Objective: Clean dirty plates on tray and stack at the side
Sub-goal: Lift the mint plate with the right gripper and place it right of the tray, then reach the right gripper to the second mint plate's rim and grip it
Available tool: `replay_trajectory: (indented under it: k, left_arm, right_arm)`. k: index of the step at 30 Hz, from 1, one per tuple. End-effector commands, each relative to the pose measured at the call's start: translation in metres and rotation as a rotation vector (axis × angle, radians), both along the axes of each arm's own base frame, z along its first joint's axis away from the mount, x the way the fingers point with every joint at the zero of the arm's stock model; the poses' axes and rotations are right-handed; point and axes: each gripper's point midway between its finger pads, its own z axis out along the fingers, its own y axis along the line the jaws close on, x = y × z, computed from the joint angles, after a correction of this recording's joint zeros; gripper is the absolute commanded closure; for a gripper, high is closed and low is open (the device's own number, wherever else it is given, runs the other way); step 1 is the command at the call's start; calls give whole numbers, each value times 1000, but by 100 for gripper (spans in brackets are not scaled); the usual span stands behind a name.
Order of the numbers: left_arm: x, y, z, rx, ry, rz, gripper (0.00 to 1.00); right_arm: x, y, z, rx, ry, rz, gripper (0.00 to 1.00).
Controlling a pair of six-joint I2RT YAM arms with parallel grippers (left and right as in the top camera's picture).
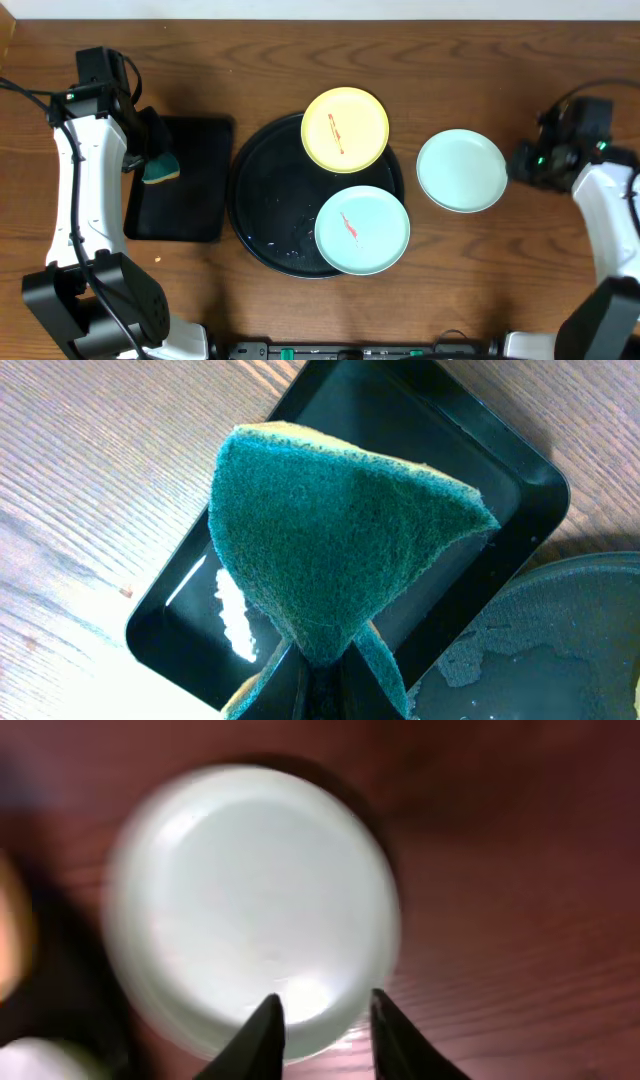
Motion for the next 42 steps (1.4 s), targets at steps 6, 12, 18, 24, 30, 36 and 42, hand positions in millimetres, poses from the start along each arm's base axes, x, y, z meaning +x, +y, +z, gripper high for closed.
replay_trajectory:
  k: [6,12,18,24,30,36,42]
  left_arm:
    - [-1,3,3,12,-4,-3,93]
    - [-1,3,3,12,-5,-3,93]
    - [-1,3,3,12,-5,-3,92]
    - [-1,3,3,12,-4,-3,92]
    - [-1,3,3,13,-5,-3,94]
    - [0,3,3,13,-8,-3,92]
    - [1,3,4,16,-13,-9,93]
  right_arm:
    - [-29,110,12,179,91,301,70]
    - [-71,152,-27,144,268,424,69]
    - [-90,169,-62,153,368,466,69]
    - [-100,179,-81,171,423,529,67]
    - [-100,183,-86,185,435,541,73]
    - [-95,185,-86,193,411,542,99]
    - [-84,212,-73,264,360,553,99]
